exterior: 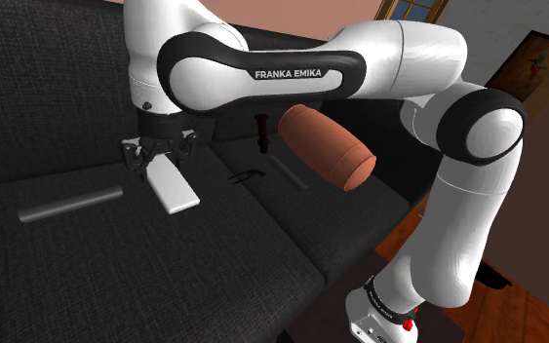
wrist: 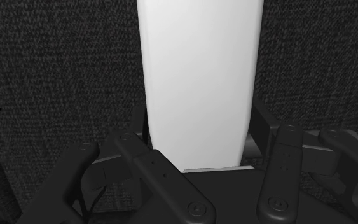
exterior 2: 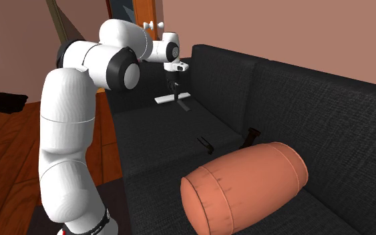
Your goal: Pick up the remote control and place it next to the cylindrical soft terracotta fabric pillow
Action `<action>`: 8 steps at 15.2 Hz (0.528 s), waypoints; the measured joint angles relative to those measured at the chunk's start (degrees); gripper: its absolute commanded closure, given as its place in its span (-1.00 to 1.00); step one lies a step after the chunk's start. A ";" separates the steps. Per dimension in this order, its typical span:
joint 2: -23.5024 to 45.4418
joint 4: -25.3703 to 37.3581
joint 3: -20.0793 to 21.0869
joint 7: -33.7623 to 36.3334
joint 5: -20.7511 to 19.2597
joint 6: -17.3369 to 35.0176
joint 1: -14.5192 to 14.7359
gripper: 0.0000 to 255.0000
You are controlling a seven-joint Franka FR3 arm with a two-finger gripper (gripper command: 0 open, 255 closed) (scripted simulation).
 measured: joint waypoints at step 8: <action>-0.26 5.83 0.24 -0.46 0.32 -6.00 0.49 1.00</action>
